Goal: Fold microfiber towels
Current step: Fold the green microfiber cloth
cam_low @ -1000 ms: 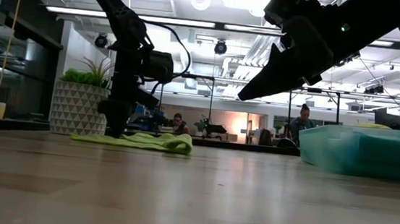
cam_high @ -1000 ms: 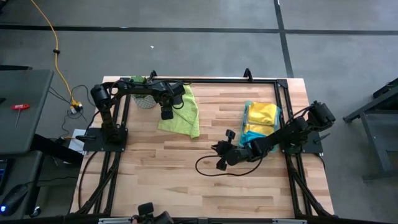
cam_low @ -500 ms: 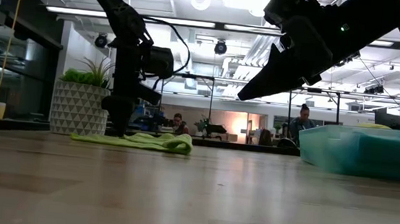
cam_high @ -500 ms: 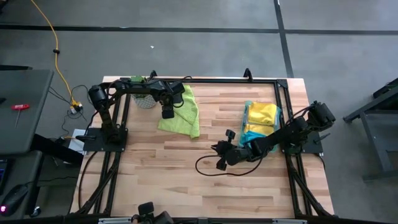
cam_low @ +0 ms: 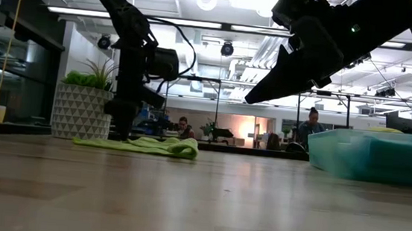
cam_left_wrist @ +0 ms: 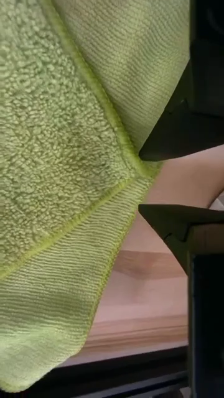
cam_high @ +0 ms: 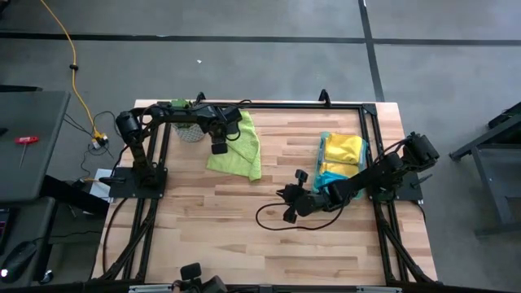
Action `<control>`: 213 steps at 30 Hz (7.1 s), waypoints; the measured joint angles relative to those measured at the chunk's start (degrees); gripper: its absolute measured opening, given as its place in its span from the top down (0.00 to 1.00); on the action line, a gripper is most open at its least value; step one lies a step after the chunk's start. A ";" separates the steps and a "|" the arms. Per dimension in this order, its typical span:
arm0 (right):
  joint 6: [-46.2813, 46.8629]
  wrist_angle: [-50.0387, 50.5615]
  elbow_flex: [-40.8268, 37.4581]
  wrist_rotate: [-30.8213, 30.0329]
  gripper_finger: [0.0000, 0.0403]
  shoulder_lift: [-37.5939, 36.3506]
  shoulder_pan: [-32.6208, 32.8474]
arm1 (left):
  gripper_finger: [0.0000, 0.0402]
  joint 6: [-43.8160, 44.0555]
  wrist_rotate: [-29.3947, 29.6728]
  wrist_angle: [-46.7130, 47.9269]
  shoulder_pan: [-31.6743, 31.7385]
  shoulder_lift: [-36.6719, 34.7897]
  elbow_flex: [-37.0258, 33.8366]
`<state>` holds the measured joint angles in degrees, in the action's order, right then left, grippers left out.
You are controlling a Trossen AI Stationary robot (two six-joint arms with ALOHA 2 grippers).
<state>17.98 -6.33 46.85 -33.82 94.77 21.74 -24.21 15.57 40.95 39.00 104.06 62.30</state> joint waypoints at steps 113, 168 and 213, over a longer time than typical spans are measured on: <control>1.64 -0.85 0.04 -1.50 0.96 -4.40 3.44 | 1.00 44.15 -10.28 -4.57 -73.40 2.03 2.18; 10.41 -8.63 0.07 17.53 0.96 13.24 8.28 | 0.57 48.92 -1.34 -2.87 -77.81 0.74 -0.45; 0.93 -13.27 -0.04 9.40 0.96 8.91 13.41 | 0.81 45.86 -5.83 7.05 -68.23 -4.26 -3.31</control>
<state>18.91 -19.59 46.81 -24.42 103.68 35.15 21.65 9.74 48.00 -29.23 99.80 59.00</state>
